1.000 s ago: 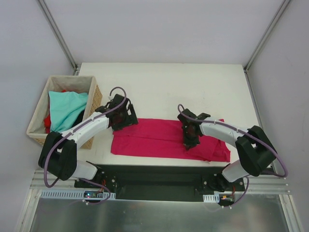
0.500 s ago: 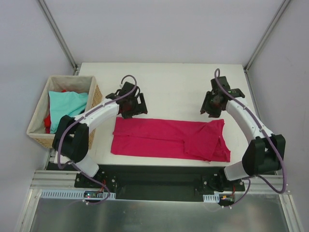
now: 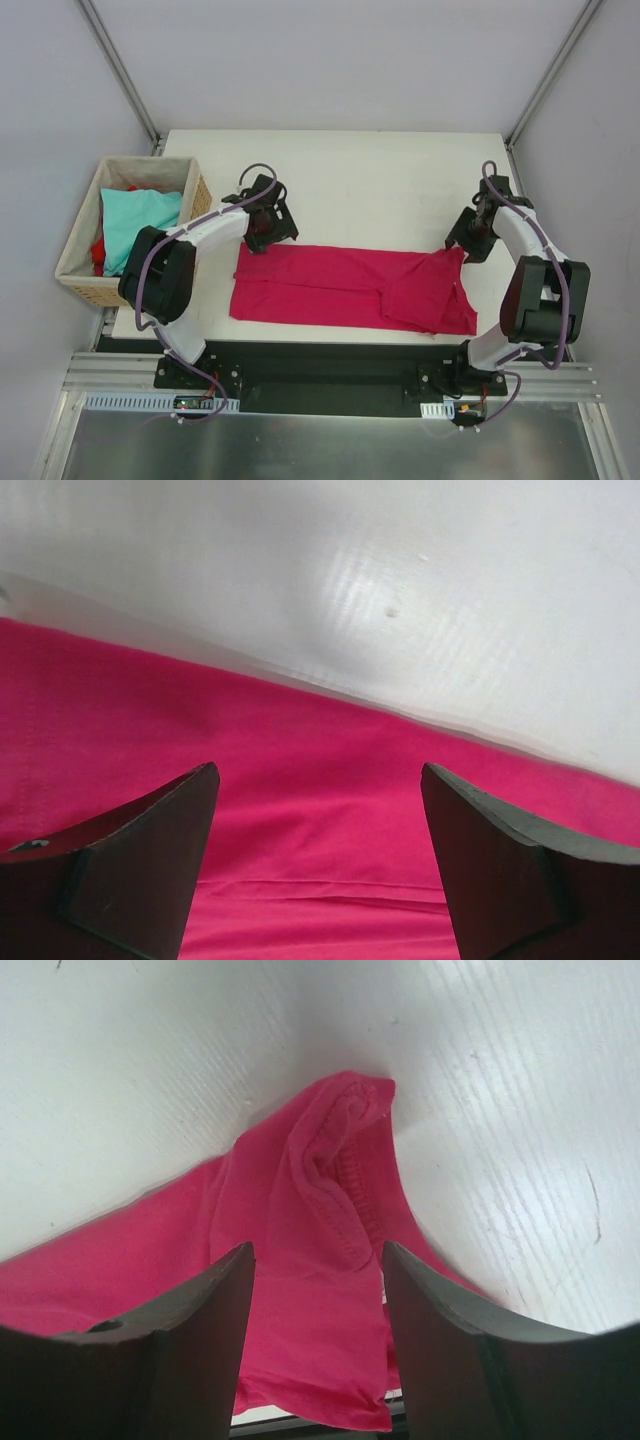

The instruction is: Fold and stack the t-shirts

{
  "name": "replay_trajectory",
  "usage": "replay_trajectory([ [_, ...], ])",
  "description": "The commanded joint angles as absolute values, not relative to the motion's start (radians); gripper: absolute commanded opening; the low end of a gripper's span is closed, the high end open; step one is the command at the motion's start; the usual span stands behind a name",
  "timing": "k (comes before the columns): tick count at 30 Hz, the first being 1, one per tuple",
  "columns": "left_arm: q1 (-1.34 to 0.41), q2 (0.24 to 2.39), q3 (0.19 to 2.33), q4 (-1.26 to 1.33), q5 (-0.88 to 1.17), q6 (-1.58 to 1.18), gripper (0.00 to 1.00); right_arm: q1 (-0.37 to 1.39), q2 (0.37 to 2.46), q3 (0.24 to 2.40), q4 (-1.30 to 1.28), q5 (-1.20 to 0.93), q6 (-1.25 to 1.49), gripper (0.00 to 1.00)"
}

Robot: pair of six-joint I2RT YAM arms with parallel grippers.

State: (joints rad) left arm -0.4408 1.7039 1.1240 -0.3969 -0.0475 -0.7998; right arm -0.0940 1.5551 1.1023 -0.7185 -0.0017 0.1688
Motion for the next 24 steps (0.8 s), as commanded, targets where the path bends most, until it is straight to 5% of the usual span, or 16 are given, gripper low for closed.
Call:
replay_trajectory([
  [1,-0.396,1.717,1.089,-0.399,-0.069,-0.838,0.82,-0.091,1.589,1.075,-0.641,-0.066,0.138,0.56],
  [9,-0.347,1.736,1.058,-0.351,-0.026,-0.845,0.79,-0.092,1.640,1.049,-0.612,-0.040,0.115,0.46],
  [16,-0.322,1.749,1.028,-0.350,-0.043,-0.876,0.79,-0.097,1.614,1.034,-0.629,-0.006,0.106,0.00],
  [24,-0.296,1.747,0.997,-0.351,-0.067,-0.903,0.79,-0.115,1.575,1.017,-0.681,0.087,0.072,0.00],
])
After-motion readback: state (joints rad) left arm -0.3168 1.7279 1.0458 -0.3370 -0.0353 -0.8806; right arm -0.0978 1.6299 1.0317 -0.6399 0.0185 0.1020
